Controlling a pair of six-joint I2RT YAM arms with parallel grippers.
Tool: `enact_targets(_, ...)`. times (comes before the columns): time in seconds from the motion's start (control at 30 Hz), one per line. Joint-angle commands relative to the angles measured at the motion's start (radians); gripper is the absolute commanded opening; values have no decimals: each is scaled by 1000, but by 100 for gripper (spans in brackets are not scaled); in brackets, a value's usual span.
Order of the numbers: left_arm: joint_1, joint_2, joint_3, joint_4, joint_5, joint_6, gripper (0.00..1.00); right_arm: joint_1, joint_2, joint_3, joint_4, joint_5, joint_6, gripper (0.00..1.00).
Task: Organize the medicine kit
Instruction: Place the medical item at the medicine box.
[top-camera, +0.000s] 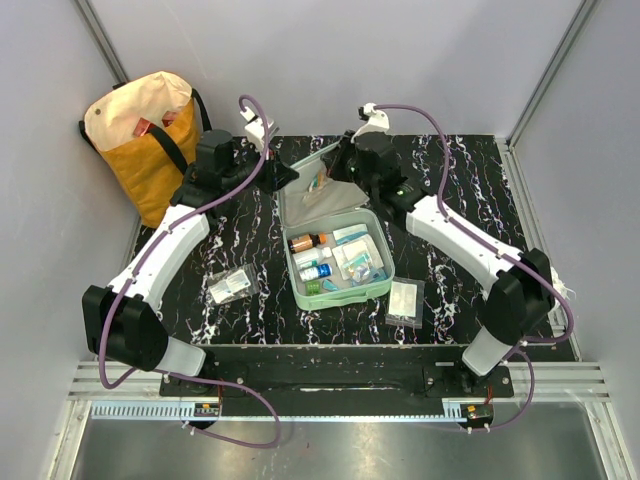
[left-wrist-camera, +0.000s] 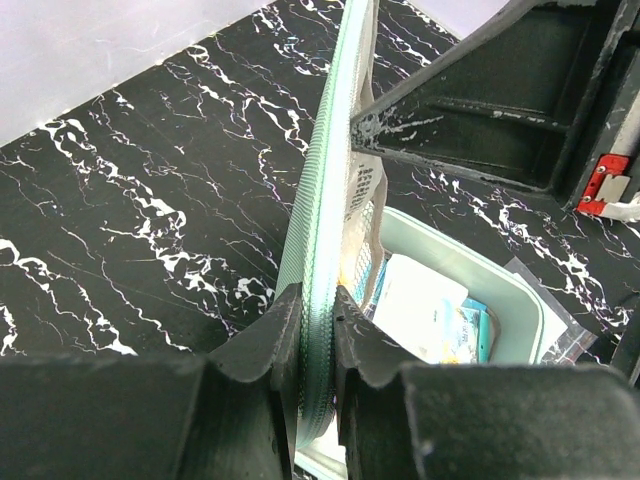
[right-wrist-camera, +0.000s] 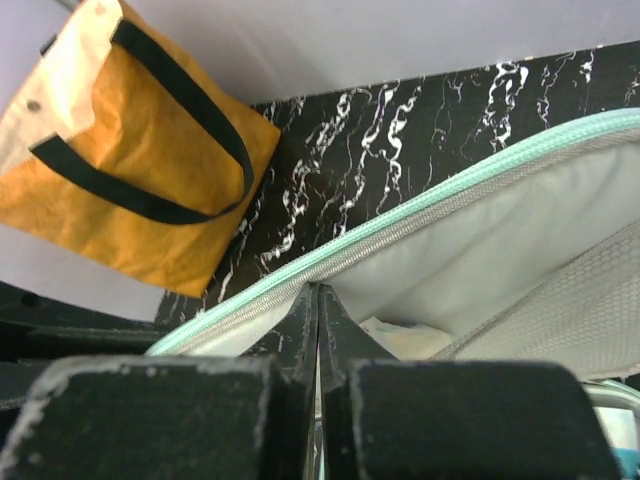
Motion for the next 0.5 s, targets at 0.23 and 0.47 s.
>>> enact_targets(0.23, -8, 5, 31, -61, 14, -16, 17, -4, -43, -16, -121, -158, -162, 0)
enact_targets(0.47, -8, -3, 17, -53, 39, -10, 16, -4, 62, 57, -141, -181, -269, 0)
